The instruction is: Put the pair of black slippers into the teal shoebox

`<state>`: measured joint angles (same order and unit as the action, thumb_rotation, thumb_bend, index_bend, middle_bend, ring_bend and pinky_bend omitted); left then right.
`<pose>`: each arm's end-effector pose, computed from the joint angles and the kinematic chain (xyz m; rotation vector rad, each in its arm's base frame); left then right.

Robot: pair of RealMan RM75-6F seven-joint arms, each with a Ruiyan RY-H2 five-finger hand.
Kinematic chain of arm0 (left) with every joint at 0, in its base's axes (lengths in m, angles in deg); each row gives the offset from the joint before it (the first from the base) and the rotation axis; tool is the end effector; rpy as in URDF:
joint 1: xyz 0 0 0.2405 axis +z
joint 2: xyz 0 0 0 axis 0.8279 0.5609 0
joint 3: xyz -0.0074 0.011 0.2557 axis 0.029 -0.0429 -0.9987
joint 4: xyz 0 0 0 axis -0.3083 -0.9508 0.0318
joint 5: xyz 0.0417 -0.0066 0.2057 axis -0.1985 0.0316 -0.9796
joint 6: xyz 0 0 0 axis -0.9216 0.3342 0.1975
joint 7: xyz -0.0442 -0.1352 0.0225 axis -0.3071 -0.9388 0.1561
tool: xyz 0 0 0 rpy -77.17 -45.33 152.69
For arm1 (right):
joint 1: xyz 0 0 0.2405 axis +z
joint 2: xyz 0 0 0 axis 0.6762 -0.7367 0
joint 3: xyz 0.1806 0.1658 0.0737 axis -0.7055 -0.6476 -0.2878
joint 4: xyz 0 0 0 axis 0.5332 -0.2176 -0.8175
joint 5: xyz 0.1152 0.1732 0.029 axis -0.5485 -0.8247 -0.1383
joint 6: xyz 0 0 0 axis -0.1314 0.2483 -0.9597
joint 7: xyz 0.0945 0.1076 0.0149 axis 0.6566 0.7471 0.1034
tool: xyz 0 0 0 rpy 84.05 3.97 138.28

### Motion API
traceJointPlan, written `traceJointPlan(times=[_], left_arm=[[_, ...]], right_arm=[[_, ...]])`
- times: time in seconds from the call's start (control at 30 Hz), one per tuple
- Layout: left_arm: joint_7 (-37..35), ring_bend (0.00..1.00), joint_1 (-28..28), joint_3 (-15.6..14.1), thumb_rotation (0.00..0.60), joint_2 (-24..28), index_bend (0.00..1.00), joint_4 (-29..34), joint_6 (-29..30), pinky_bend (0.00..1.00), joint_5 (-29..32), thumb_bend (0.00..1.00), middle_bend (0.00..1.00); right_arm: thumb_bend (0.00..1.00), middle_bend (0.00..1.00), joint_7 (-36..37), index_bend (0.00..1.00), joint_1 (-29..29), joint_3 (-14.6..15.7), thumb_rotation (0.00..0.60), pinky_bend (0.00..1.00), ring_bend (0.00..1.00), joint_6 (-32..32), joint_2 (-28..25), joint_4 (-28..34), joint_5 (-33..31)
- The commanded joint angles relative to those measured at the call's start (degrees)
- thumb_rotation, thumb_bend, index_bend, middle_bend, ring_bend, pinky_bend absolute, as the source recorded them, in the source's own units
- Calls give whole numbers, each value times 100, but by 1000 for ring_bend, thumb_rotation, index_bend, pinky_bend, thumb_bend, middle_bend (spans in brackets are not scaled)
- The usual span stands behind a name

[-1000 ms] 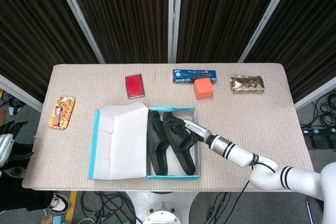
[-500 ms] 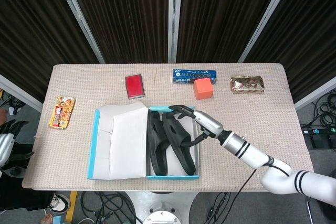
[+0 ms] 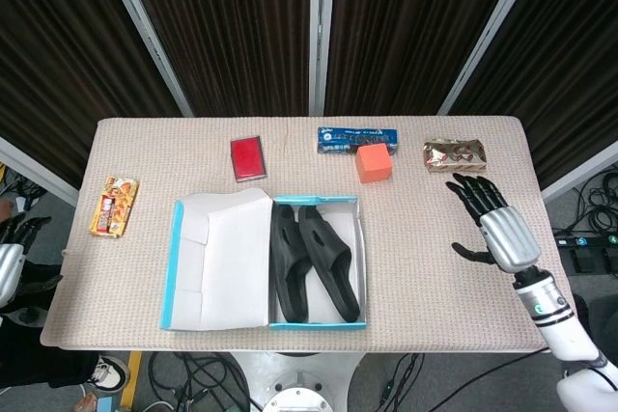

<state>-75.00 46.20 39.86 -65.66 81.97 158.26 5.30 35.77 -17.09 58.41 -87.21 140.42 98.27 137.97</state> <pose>-0.3872 0.2139 0.1698 -1.3908 -1.0015 -0.8198 -0.2620 -0.2823 0.1377 1.6622 -0.8846 1.1929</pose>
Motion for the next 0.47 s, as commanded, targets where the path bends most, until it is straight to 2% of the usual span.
traceJointPlan(times=[0.03,0.2,0.47], left_arm=[[150,21,77,-19,600,-8,122,69,217,73,-115,125,148],[351,21,116,-114,600,-39,122,106,438,74,-352,125,148],[479,21,103,-245,600,-148,122,123,566,76,-631,125,148]], right_arm=[[54,0,-1253,0,-865,287,600,0,0,-563,-127,24,-425],[49,0,-1816,0,-1307,368,600,0,0,-668,269,-276,-685],[55,0,-1596,0,-1480,320,600,0,0,-453,521,-838,-689]])
